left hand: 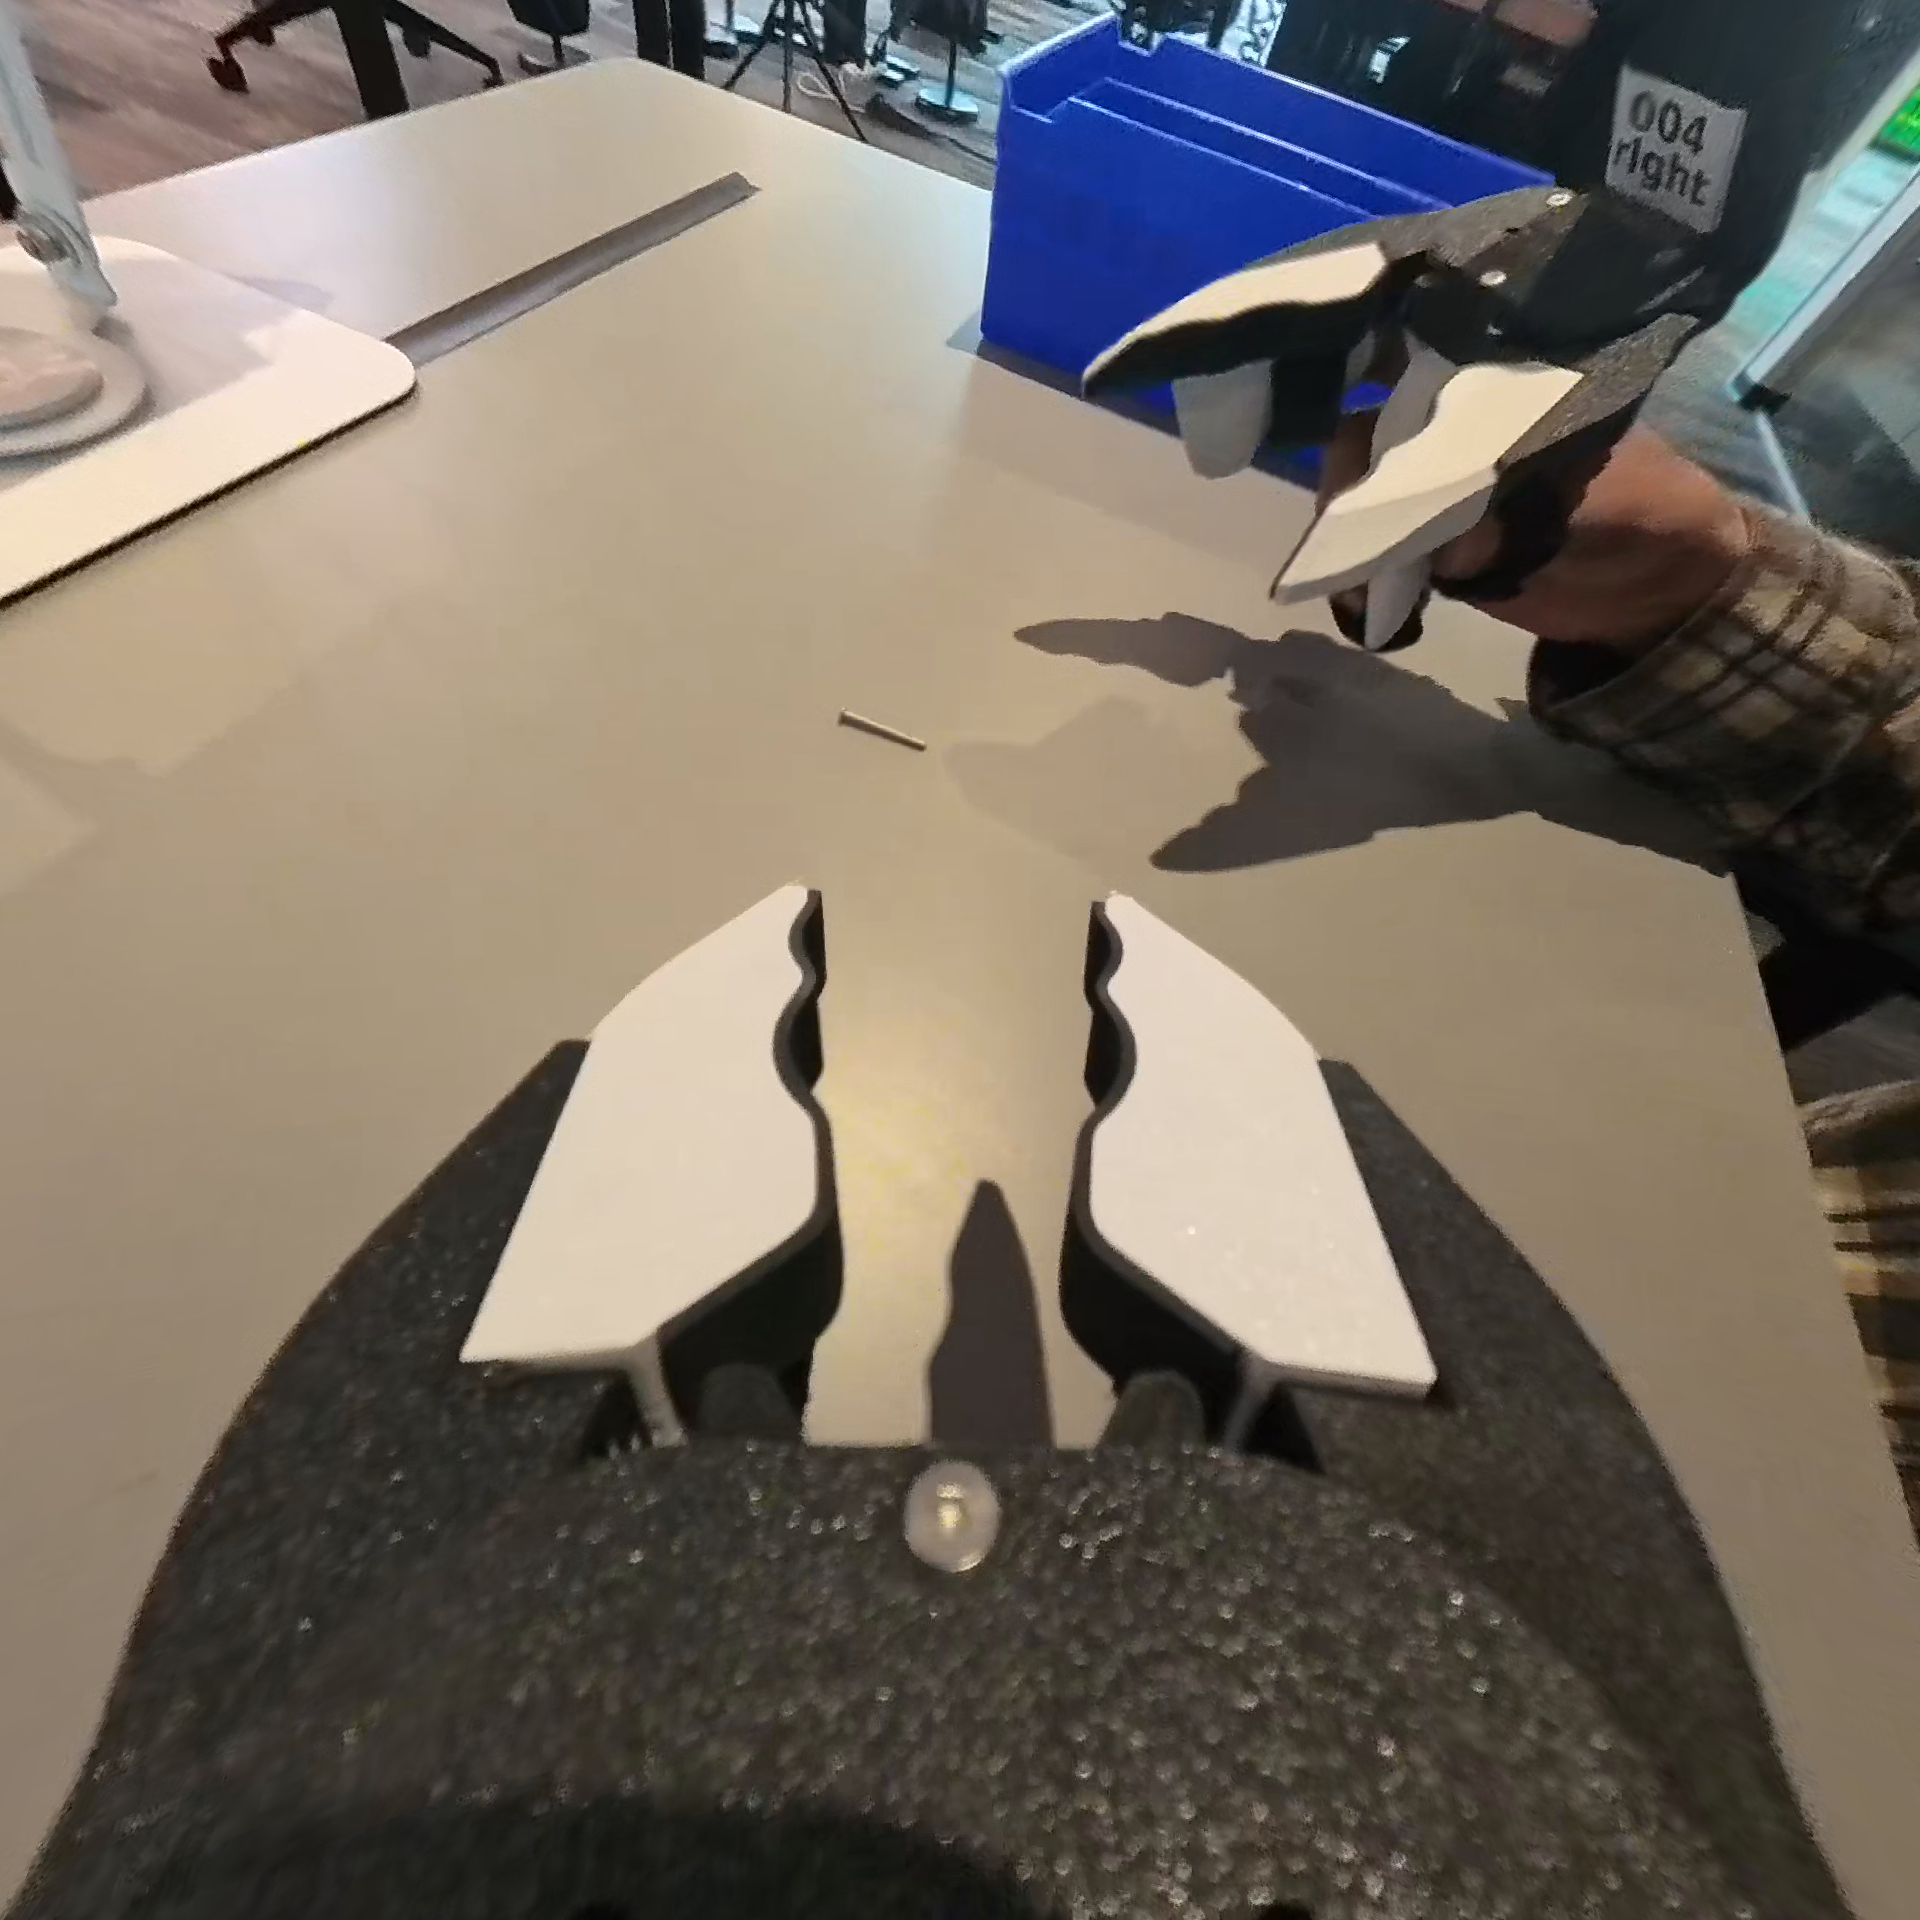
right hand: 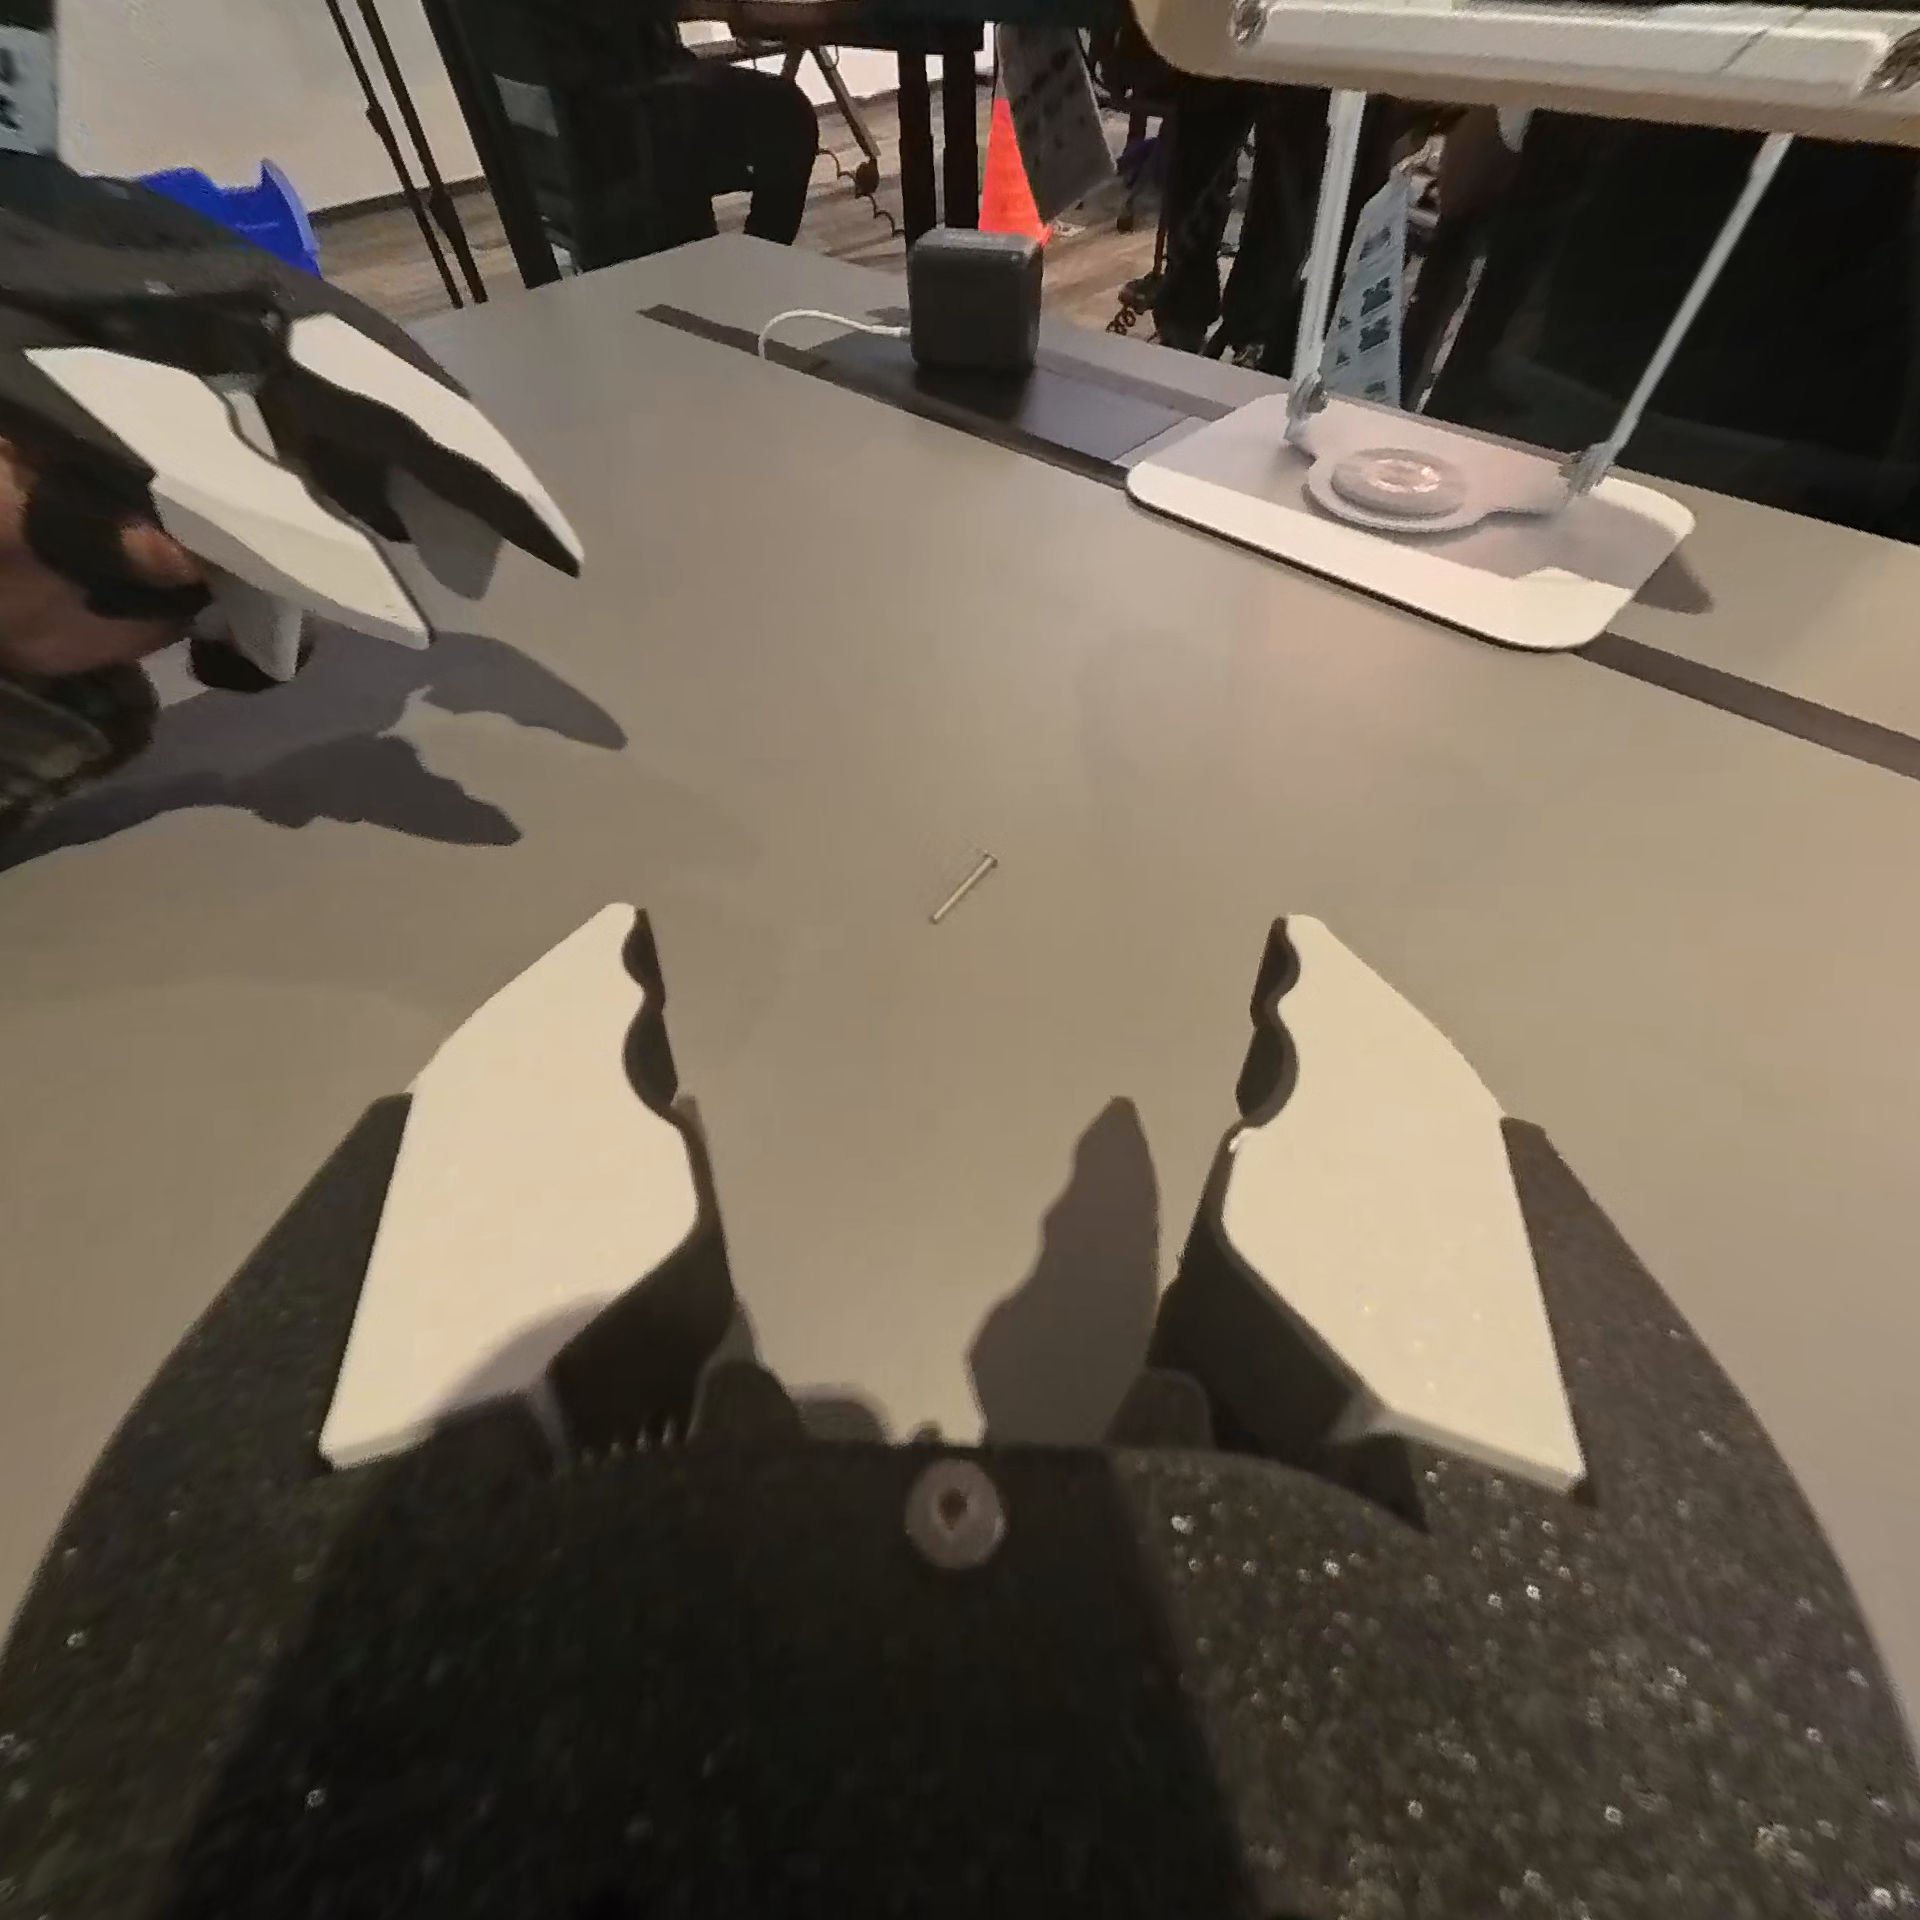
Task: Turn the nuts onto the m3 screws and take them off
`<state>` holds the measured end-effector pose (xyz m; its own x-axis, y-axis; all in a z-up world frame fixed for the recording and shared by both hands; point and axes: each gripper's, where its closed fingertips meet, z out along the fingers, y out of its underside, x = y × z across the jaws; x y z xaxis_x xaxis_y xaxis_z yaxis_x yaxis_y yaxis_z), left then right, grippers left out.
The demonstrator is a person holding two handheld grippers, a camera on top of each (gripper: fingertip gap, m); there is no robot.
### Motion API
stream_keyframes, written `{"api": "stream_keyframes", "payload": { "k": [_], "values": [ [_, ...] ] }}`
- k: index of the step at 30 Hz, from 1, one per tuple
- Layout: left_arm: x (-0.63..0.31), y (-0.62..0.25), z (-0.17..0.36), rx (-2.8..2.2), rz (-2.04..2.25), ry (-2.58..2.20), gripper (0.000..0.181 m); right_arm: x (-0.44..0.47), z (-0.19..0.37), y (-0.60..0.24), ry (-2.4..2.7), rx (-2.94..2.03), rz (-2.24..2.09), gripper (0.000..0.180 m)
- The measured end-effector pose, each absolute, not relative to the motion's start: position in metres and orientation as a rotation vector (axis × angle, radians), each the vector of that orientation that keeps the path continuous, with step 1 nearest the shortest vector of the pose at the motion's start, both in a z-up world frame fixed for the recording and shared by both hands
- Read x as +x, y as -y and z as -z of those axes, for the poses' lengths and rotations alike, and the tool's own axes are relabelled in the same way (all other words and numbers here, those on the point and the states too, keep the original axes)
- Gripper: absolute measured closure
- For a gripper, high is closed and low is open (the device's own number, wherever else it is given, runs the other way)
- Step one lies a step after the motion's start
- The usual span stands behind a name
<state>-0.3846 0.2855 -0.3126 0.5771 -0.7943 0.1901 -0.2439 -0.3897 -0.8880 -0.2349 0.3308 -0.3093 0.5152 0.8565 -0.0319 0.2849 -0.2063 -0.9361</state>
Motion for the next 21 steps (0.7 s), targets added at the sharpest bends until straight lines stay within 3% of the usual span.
{"api": "stream_keyframes", "payload": {
  "k": [21],
  "values": [
    [-0.386,-0.275,0.29,-1.891,0.754,-0.817,0.131,-0.235,0.318,-0.338,0.97,-1.761,-0.711,0.074]
  ]
}}
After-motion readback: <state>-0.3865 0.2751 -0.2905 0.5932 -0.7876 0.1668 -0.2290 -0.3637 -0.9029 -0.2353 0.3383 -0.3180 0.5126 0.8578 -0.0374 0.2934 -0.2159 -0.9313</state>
